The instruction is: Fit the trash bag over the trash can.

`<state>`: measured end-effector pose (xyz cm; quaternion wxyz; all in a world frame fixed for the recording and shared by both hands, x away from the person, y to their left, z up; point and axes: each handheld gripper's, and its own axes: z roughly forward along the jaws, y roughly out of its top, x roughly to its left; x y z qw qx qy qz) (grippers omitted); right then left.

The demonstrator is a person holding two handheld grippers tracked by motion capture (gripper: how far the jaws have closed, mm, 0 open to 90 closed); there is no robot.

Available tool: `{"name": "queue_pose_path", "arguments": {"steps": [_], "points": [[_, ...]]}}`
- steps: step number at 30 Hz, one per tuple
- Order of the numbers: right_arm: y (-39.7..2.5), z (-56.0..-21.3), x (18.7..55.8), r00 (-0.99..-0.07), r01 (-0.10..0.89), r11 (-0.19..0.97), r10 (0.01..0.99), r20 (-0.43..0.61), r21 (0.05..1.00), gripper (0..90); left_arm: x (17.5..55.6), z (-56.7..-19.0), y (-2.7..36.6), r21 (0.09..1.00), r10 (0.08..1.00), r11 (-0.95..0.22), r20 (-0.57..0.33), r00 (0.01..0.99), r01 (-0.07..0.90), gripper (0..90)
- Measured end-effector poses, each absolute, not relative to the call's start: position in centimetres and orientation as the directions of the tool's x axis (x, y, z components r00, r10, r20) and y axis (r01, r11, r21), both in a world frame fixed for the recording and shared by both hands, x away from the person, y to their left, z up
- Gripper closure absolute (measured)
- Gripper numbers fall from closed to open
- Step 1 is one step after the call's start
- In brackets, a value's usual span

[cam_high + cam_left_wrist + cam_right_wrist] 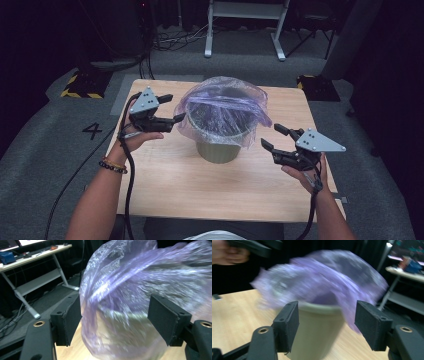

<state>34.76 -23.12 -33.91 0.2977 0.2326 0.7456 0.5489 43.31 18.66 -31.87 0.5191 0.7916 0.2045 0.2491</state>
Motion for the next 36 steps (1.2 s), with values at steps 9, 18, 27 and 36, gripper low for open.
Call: {"name": "queue_pose_path", "arguments": {"steps": [9, 18, 27, 36], "points": [[-19.7, -33.3, 35.5, -0.716, -0.013, 0.331, 0.656, -0.240, 0.943, 36.5, 45.2, -31.5, 14.8, 0.867, 0.547, -0.496, 0.271, 0.792, 0.045, 34.4], [-18.6, -34.6, 38.2, -0.667, 0.056, 0.372, 0.705, -0.243, 0.927, 67.3, 46.8, -31.9, 13.4, 0.833, 0.555, -0.551, 0.319, 0.768, 0.052, 74.6], [-19.5, -34.9, 38.2, -0.702, 0.061, 0.359, 0.679, -0.216, 0.931, 90.0, 48.5, -32.3, 13.9, 0.846, 0.610, -0.523, 0.286, 0.739, 0.105, 90.0], [-21.1, -36.1, 37.6, -0.744, 0.092, 0.389, 0.639, -0.196, 0.917, 90.0, 51.3, -32.7, 15.6, 0.865, 0.721, -0.456, 0.221, 0.657, 0.211, 90.0]]}}
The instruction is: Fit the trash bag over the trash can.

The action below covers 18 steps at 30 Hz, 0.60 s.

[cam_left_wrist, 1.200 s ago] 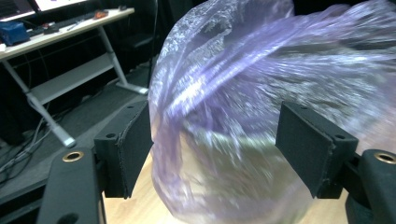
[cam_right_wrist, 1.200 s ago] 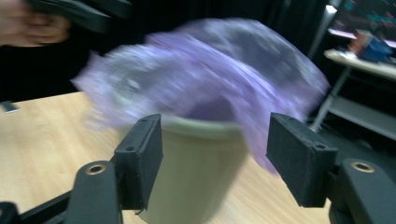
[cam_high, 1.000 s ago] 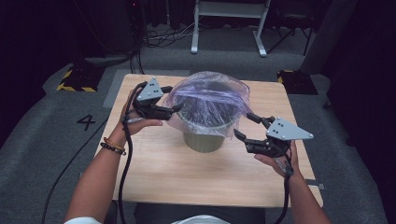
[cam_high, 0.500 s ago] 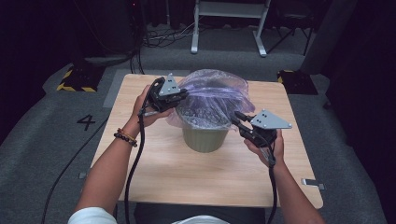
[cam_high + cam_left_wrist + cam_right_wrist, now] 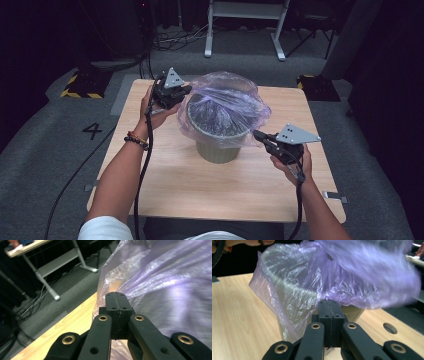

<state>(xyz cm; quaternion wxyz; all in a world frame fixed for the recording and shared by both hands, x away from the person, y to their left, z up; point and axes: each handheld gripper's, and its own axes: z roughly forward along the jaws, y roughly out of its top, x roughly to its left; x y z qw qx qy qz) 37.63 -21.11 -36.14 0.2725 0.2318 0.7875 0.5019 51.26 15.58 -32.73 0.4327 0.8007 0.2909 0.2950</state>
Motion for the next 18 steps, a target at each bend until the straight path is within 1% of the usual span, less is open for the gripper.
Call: {"name": "queue_pose_path", "arguments": {"steps": [5, 10, 12, 18], "points": [[-21.9, -37.3, 37.9, -0.750, 0.116, 0.423, 0.630, -0.200, 0.899, 90.0, 53.1, -33.2, 16.5, 0.875, 0.756, -0.408, 0.163, 0.634, 0.261, 90.0], [-22.9, -39.0, 39.1, -0.767, 0.170, 0.435, 0.621, -0.158, 0.884, 90.0, 54.5, -34.4, 16.7, 0.865, 0.778, -0.399, 0.145, 0.611, 0.304, 90.0], [-23.0, -39.6, 39.4, -0.781, 0.173, 0.457, 0.604, -0.161, 0.873, 90.0, 54.9, -35.1, 16.8, 0.857, 0.788, -0.397, 0.134, 0.601, 0.329, 90.0], [-23.3, -41.0, 39.5, -0.812, 0.186, 0.501, 0.563, -0.155, 0.846, 90.0, 55.3, -36.5, 16.7, 0.837, 0.788, -0.409, 0.123, 0.603, 0.364, 90.0]]}}
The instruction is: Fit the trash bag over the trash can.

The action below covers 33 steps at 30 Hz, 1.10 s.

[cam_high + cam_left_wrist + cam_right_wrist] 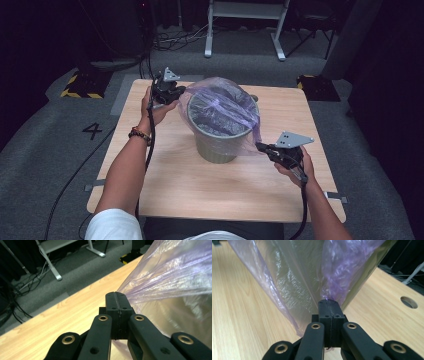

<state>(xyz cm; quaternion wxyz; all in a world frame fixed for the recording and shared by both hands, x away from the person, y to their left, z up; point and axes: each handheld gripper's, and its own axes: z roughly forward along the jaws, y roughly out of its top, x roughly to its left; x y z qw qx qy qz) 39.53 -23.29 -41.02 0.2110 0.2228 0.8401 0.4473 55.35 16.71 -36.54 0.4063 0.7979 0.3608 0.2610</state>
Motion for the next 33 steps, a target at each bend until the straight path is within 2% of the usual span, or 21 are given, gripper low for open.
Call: {"name": "queue_pose_path", "arguments": {"steps": [9, 11, 13, 14, 18, 19, 26, 33], "points": [[-23.8, -41.9, 39.5, -0.826, 0.173, 0.501, 0.543, -0.152, 0.848, 90.0, 55.5, -38.2, 17.0, 0.822, 0.783, -0.390, 0.059, 0.619, 0.415, 88.1], [-24.0, -41.7, 39.4, -0.822, 0.165, 0.493, 0.547, -0.156, 0.854, 89.8, 55.5, -38.2, 17.3, 0.830, 0.792, -0.358, 0.028, 0.610, 0.427, 63.1], [-24.4, -41.0, 39.0, -0.810, 0.139, 0.456, 0.563, -0.164, 0.879, 83.5, 54.9, -37.9, 18.1, 0.859, 0.797, -0.316, 0.010, 0.604, 0.402, 50.8], [-24.7, -40.3, 38.7, -0.810, 0.119, 0.433, 0.562, -0.165, 0.893, 80.4, 54.6, -37.7, 18.5, 0.869, 0.795, -0.305, 0.006, 0.607, 0.390, 40.9], [-24.8, -38.2, 37.8, -0.798, 0.052, 0.400, 0.567, -0.203, 0.915, 66.4, 53.0, -36.8, 20.2, 0.907, 0.796, -0.232, -0.030, 0.604, 0.351, 23.2], [-24.7, -37.6, 37.5, -0.788, 0.041, 0.392, 0.579, -0.212, 0.919, 58.7, 52.6, -36.7, 20.5, 0.913, 0.798, -0.225, -0.028, 0.602, 0.341, 21.4], [-24.0, -34.6, 36.1, -0.782, -0.026, 0.338, 0.579, -0.230, 0.941, 34.6, 48.1, -37.1, 20.9, 0.931, 0.725, -0.268, 0.026, 0.688, 0.247, 18.0], [-23.6, -31.8, 34.9, -0.744, -0.098, 0.336, 0.600, -0.293, 0.937, 31.3, 45.1, -39.1, 19.4, 0.913, 0.666, -0.339, 0.061, 0.744, 0.229, 16.8]]}}
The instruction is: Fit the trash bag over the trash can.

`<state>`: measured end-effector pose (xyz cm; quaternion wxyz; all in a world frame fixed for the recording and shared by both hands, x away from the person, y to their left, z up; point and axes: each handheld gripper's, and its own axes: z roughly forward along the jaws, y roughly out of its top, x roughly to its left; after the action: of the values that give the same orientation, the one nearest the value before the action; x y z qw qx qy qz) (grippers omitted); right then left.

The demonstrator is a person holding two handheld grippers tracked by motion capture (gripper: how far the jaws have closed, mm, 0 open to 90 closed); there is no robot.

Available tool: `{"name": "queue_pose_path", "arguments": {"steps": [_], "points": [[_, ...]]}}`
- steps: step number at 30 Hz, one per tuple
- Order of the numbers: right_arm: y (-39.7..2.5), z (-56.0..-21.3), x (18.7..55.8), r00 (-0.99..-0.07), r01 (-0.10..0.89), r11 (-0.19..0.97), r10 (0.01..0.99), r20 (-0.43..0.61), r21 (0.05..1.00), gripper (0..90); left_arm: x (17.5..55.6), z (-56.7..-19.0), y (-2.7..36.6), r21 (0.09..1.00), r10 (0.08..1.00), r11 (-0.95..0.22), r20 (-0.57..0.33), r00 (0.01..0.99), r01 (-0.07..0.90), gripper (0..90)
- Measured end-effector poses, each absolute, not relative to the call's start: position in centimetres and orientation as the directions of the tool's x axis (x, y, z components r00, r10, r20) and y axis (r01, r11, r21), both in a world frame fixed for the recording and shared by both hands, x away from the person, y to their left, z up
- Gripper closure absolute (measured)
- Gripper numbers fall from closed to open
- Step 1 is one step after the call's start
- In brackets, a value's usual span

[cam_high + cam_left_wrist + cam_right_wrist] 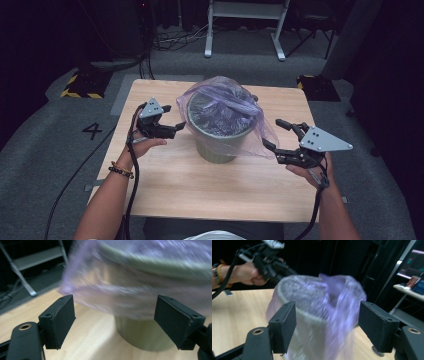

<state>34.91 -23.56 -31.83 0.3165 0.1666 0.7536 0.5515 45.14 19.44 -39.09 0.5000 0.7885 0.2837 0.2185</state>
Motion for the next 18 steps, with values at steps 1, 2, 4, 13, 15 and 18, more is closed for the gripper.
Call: {"name": "queue_pose_path", "arguments": {"steps": [1, 2, 4, 13, 15, 18], "points": [[-23.3, -31.5, 35.0, -0.740, -0.099, 0.342, 0.602, -0.298, 0.935, 31.3, 45.0, -39.3, 19.3, 0.915, 0.661, -0.332, 0.053, 0.749, 0.228, 17.0], [-22.8, -31.1, 35.4, -0.739, -0.101, 0.357, 0.598, -0.310, 0.929, 31.3, 44.9, -39.4, 19.2, 0.917, 0.651, -0.327, 0.043, 0.757, 0.230, 17.4], [-22.0, -30.6, 36.1, -0.746, -0.095, 0.376, 0.586, -0.316, 0.922, 31.7, 44.9, -39.6, 18.9, 0.915, 0.649, -0.331, 0.043, 0.759, 0.232, 18.0], [-19.2, -30.8, 41.7, -0.756, 0.023, 0.510, 0.571, -0.318, 0.860, 44.9, 45.6, -40.1, 17.7, 0.894, 0.636, -0.391, 0.091, 0.766, 0.218, 52.0], [-19.0, -31.1, 42.6, -0.771, 0.041, 0.520, 0.560, -0.304, 0.853, 55.6, 45.8, -40.2, 17.4, 0.880, 0.637, -0.424, 0.122, 0.761, 0.215, 62.7], [-19.0, -31.3, 44.0, -0.780, 0.071, 0.536, 0.556, -0.287, 0.841, 74.3, 46.1, -40.3, 17.1, 0.876, 0.629, -0.437, 0.137, 0.765, 0.203, 77.2]]}}
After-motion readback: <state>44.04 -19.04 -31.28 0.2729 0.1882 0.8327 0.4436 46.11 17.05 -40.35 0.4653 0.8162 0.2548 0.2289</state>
